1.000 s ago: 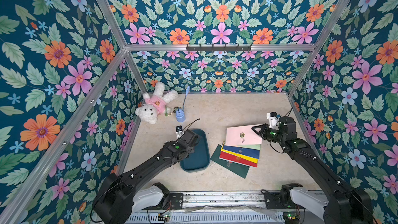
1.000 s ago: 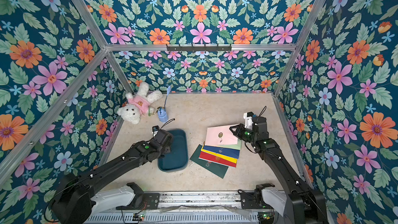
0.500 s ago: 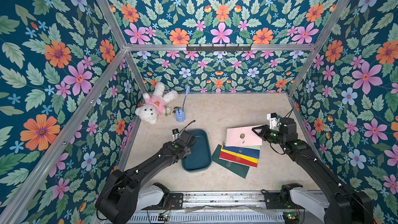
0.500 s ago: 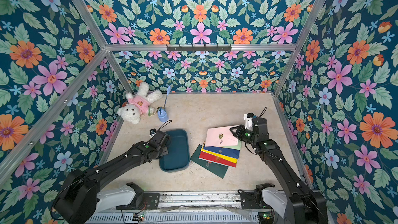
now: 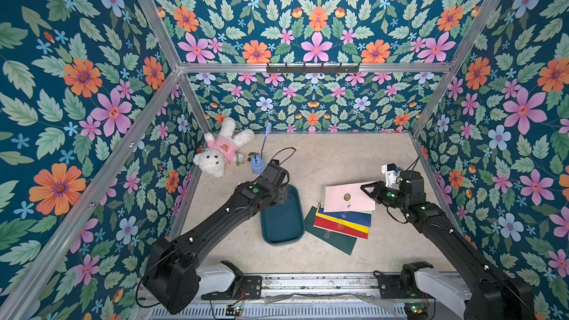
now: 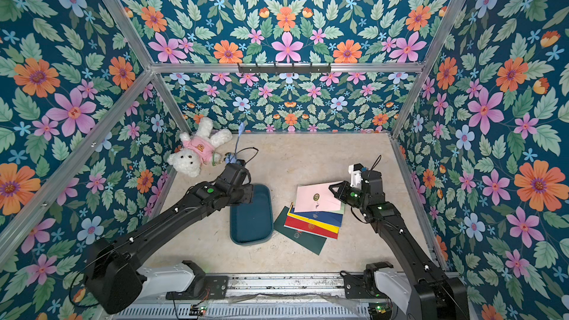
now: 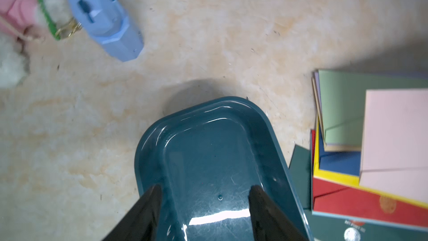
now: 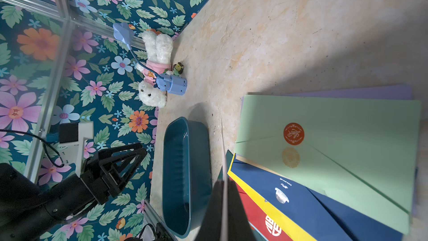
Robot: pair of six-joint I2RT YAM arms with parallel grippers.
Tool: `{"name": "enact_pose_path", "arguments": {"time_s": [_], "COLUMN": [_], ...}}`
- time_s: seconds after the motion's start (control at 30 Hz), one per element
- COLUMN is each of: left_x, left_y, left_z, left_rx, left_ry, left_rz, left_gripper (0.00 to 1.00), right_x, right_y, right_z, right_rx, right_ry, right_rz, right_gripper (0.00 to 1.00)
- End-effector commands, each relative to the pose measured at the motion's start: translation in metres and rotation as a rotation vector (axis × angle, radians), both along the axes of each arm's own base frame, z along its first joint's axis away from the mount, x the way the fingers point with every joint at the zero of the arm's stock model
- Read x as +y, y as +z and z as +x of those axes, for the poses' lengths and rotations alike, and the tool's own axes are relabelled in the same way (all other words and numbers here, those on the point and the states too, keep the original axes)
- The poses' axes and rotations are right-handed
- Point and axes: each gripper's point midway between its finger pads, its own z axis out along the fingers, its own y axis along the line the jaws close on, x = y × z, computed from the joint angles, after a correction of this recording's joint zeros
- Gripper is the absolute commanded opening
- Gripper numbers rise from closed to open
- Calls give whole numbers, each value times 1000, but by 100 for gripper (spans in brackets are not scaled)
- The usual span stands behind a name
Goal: Put the sealed envelopes into the storage box
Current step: Adjust the storage box at the center of the board.
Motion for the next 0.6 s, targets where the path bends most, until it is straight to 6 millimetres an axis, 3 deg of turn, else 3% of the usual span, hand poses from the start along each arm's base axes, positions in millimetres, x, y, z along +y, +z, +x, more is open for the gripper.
{"name": "enact_pose_path", "arguments": {"time_s": [0.0, 0.17, 0.33, 0.57], "left_x": [4, 10, 15, 15], "left_y": [-4, -31, -75, -83], "left_z": [7, 38, 45, 65], "left_rx": [-6, 124, 252, 249], "left_ry": [-246, -397, -565, -607], "left_rz": [264, 346, 336, 324], "left_gripper": [68, 67, 65, 65], "right_x": [-1, -3, -4, -5], "right_y": [-3, -9, -9, -17], "right_z": [-2, -7, -9, -10], "right_rx": [-10, 0, -1, 14], "right_ry": [3, 6, 12, 17], "right_rz": [-16, -27, -40, -62], "right_gripper": [0, 0, 0, 0]}}
